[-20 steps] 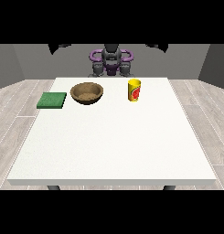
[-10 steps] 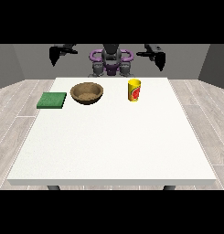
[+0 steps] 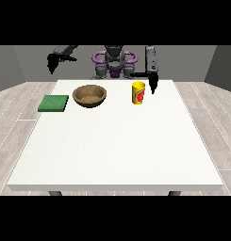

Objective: Pick the cup and pour the ball into the bowl, then pick the bowl and place it on the pad

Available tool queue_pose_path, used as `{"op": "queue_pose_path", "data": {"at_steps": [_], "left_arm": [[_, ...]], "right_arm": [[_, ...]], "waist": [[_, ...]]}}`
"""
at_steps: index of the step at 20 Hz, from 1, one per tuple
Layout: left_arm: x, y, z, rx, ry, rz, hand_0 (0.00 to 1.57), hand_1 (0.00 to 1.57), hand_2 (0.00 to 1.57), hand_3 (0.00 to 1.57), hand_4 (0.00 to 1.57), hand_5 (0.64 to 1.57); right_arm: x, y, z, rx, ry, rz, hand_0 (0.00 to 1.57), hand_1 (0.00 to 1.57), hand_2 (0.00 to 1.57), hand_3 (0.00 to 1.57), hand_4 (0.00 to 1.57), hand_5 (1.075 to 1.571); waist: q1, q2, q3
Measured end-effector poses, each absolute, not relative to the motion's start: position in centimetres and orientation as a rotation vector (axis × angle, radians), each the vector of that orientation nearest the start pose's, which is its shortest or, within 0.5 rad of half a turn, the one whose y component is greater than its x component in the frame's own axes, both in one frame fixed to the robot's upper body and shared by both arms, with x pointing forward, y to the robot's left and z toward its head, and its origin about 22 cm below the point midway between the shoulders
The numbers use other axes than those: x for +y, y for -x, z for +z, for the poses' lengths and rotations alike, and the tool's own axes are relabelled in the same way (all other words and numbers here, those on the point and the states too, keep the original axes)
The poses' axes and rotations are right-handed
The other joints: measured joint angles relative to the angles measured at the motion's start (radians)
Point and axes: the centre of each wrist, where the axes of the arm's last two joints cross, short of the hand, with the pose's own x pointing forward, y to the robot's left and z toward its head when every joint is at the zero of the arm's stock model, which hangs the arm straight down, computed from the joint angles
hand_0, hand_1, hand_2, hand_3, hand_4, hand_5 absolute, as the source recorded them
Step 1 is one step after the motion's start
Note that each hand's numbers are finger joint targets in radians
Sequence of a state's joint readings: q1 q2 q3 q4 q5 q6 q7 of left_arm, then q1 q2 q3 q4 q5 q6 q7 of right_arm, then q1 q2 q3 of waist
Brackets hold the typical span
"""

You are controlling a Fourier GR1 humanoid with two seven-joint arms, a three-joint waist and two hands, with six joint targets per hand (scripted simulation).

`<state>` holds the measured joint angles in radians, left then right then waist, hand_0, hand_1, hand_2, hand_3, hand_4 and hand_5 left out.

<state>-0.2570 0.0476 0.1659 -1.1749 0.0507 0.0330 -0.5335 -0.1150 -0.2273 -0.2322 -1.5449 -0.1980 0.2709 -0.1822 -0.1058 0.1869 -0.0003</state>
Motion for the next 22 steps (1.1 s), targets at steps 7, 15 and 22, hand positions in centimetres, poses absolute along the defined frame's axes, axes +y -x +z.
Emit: {"op": "queue_pose_path", "data": {"at_steps": [7,15,22], "left_arm": [[24.8,-31.0,-6.2,-1.949,-0.115,0.085,0.0,0.0,0.0,0.0,0.0,1.52],[25.4,-32.5,-7.7,-1.976,-0.152,0.099,0.0,0.0,0.0,0.0,0.0,1.526],[24.8,-32.2,-8.8,-1.997,-0.306,-0.011,1.3,1.3,1.57,1.57,1.43,1.255]], "right_arm": [[-33.7,-27.0,3.8,-1.882,-0.061,0.08,0.0,0.0,0.0,0.0,0.0,1.571],[-33.5,-27.5,3.4,-1.915,-0.084,0.108,0.0,0.0,0.0,0.0,0.0,1.571],[-34.1,-27.9,3.9,-1.913,-0.078,0.117,0.0,0.0,0.0,0.0,0.0,1.57]], "waist": [[-0.005,0.028,-0.0003],[-0.028,0.075,-0.0005],[-0.051,0.067,0.0087]]}}
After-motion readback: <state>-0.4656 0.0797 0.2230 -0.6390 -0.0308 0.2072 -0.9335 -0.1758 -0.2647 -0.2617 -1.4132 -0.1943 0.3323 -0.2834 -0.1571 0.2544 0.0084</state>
